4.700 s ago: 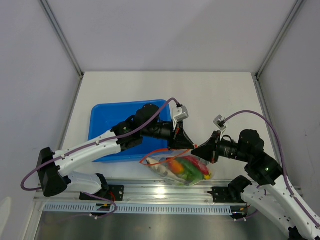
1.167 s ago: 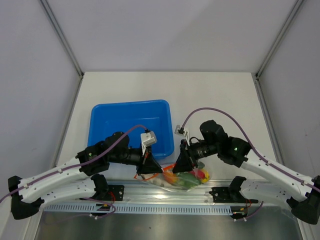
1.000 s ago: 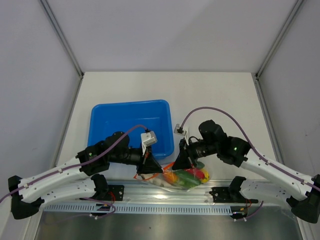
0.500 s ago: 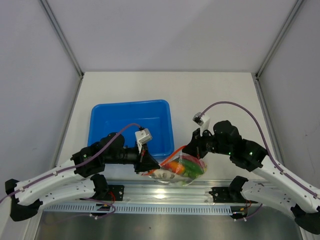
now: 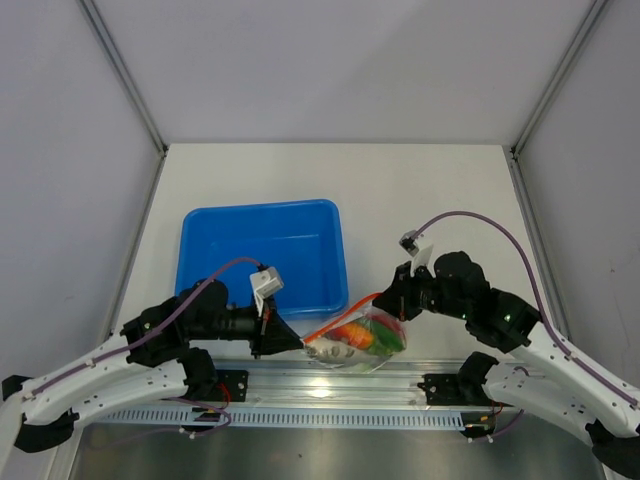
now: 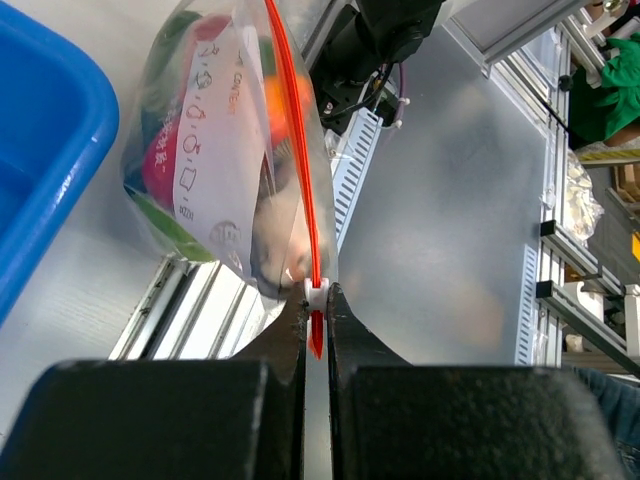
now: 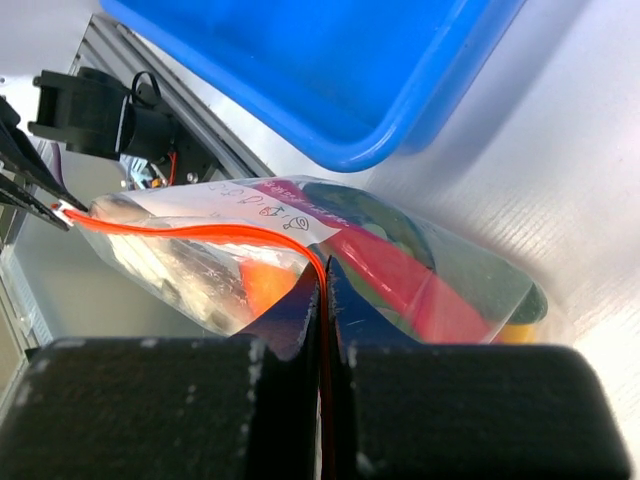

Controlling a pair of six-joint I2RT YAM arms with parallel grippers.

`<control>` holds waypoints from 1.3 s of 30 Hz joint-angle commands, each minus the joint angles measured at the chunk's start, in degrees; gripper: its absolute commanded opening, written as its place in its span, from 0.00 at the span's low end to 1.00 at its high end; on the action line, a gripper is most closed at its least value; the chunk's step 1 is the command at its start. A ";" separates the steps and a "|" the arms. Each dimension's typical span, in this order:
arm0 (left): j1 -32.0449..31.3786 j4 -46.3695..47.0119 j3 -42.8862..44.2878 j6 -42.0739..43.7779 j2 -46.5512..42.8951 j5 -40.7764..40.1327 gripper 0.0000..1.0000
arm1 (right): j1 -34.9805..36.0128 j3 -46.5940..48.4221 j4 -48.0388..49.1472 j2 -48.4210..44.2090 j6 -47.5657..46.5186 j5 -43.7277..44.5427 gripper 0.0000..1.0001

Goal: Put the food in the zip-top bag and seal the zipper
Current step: Zip the zipper food storage bag at the center of the board, then place the zipper food storage bag at the center of the board.

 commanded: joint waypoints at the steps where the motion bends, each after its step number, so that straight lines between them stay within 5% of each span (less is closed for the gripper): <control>1: -0.84 -2.92 -1.07 -2.73 -2.55 2.29 0.01 | -0.87 -0.39 1.58 -1.48 0.94 5.12 0.00; 13: -0.93 -3.37 -1.87 -3.70 -5.89 2.11 0.01 | -0.35 -1.88 2.46 -2.80 2.08 3.98 0.00; 19: -0.93 -0.29 -0.02 -0.72 -3.70 0.54 0.58 | 3.69 0.84 0.01 -5.35 3.22 7.21 0.00; 20: -0.93 -0.29 1.20 -0.02 -3.09 -0.42 0.78 | 3.96 1.54 -0.96 -6.66 3.49 8.01 0.00; 22: -0.93 -0.02 2.00 1.31 -1.59 -2.54 0.99 | 4.05 4.09 -4.30 -8.24 4.54 10.81 0.00; 29: -0.93 5.60 3.23 2.45 0.17 -5.53 1.00 | 2.47 16.83 -22.74 -6.51 6.83 30.83 0.00; 33: -1.02 7.27 3.49 2.63 1.40 -5.00 1.00 | -1.13 20.35 -24.70 -1.68 5.35 34.21 0.00; 35: -1.02 7.71 2.80 2.28 1.05 -5.00 1.00 | -4.11 20.18 -21.56 0.09 3.76 32.37 0.00; 38: -1.02 8.50 2.27 1.93 0.35 -4.39 0.99 | -15.96 17.65 -13.76 4.65 -0.37 18.08 0.00; 39: -1.02 8.68 2.26 1.84 0.26 -4.04 0.99 | -23.13 16.76 -11.19 5.97 -0.99 7.07 0.00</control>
